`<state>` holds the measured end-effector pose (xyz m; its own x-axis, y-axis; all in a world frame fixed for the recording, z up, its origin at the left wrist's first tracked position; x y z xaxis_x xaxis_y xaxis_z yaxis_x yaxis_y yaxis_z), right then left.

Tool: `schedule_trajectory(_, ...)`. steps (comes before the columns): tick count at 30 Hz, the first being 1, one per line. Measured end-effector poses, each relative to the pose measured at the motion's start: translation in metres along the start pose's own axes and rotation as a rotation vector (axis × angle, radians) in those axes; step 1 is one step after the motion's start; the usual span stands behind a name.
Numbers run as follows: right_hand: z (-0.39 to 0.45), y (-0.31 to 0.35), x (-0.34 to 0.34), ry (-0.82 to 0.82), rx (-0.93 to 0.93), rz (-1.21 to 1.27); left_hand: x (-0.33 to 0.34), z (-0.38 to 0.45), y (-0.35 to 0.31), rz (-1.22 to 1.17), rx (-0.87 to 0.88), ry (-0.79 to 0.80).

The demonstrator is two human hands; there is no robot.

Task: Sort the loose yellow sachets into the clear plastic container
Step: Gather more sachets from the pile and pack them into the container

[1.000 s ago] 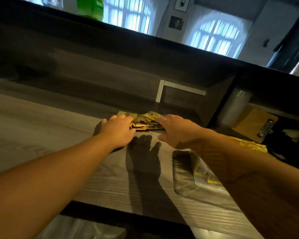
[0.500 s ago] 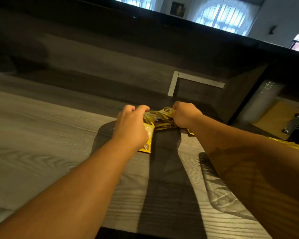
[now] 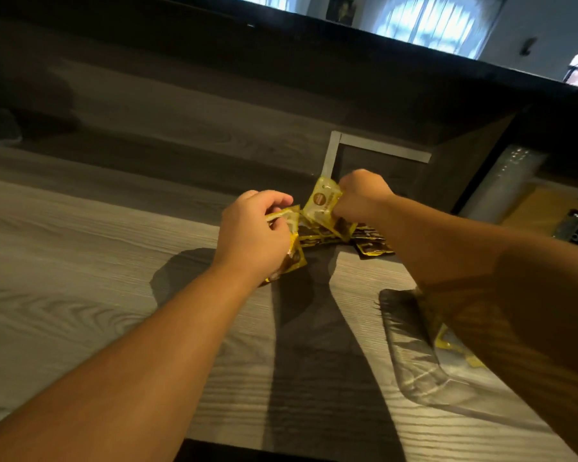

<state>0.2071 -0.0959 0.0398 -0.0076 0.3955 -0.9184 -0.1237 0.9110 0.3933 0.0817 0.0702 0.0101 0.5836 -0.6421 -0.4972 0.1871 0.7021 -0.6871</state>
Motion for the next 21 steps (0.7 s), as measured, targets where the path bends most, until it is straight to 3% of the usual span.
schedule_trajectory(8,-0.073,-0.042,-0.074,-0.179,-0.097,0.404,0.000,-0.020,-0.032,0.087,0.113,0.034)
schedule_trajectory(15,-0.149,-0.109,-0.136,-0.334,-0.277,0.546,0.003,-0.042,-0.129,-0.012,0.165,0.092)
schedule_trajectory(21,-0.198,-0.174,-0.166,-0.441,-0.238,0.699,0.019,-0.058,-0.216,-0.114,0.246,0.131)
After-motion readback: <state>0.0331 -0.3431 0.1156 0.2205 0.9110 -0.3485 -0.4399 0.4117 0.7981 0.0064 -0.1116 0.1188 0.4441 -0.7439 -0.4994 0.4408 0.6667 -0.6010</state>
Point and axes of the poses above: each hand's wrist, its own z-axis towards the middle knuckle, its own x-axis out of the palm, y = z × x, the point moved 8 cm from there along z, towards the middle knuckle, and after that the axes turned 9 degrees about z, right-handed, at the moved point
